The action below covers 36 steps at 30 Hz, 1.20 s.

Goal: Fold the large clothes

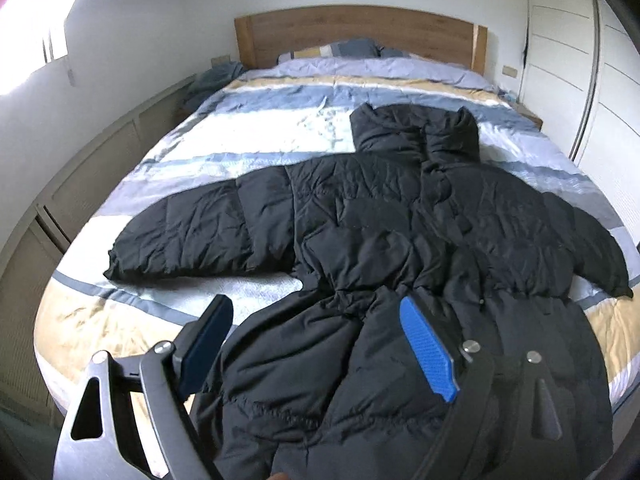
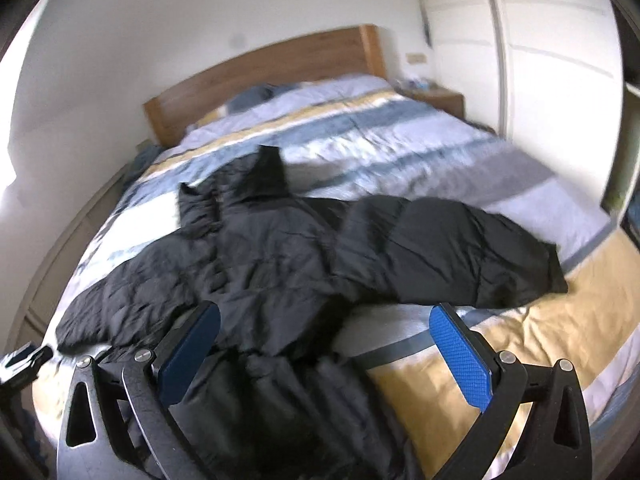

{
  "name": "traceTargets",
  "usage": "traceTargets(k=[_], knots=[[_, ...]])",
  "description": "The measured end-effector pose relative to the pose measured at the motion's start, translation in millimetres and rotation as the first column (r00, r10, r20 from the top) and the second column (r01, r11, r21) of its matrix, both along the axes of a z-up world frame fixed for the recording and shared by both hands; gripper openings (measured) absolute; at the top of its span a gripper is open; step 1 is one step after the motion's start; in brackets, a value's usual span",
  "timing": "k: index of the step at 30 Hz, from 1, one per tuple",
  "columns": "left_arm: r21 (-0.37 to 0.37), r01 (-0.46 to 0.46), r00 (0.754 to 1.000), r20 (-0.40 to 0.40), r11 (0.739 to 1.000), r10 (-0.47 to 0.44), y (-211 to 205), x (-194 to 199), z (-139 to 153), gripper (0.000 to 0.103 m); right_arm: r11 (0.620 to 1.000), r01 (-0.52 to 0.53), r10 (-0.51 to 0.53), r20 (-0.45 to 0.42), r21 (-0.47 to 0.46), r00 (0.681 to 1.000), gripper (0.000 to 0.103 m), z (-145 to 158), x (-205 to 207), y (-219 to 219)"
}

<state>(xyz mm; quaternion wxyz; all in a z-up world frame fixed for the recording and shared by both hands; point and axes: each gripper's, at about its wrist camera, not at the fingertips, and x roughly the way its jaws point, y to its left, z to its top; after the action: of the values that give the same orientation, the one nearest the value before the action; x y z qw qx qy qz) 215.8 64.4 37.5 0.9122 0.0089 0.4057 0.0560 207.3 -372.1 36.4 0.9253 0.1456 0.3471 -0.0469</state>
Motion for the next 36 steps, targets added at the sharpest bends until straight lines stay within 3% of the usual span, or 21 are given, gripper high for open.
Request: traceTargets(k=[6, 12, 19, 23, 29, 32, 36], knots=[[-0.017, -0.044, 0.996, -0.084, 0.999, 0.043, 4, 25, -38, 0.085, 0.971, 0.197, -0.181, -0.121, 0.132, 0.976, 0.103, -66, 27, -78], [-0.003, -0.082, 0.985, -0.154, 0.997, 0.08, 7, 39, -71, 0.085, 0.905, 0.381, -0.331, -0.245, 0.191, 0.911, 0.103, -127, 36, -145], [-0.001, -0.103, 0.974, -0.203, 0.995, 0.101, 11, 43, -93, 0.085, 0.781, 0.49, -0.396, -0.301, 0.386, 0.868, 0.102, -178, 34, -202], [-0.01, -0.101, 0.969, -0.227, 0.995, 0.096, 11, 45, -100, 0.085, 0.713, 0.506, -0.429, -0.269, 0.486, 0.862, 0.1, -190, 25, -224], [-0.005, -0.096, 0.97, -0.224, 0.995, 0.092, 8, 46, -99, 0.085, 0.648, 0.517, -0.471, -0.238, 0.559, 0.849, 0.072, -194, 29, -252], [-0.005, -0.088, 0.971, -0.221, 0.996, 0.085, 6, 44, -96, 0.085, 0.593, 0.51, -0.492, -0.22, 0.623, 0.842, 0.053, -196, 30, -263], [-0.005, -0.08, 0.972, -0.22, 0.997, 0.077, 6, 40, -94, 0.085, 0.591, 0.492, -0.5, -0.188, 0.639, 0.845, 0.034, -187, 34, -262]])
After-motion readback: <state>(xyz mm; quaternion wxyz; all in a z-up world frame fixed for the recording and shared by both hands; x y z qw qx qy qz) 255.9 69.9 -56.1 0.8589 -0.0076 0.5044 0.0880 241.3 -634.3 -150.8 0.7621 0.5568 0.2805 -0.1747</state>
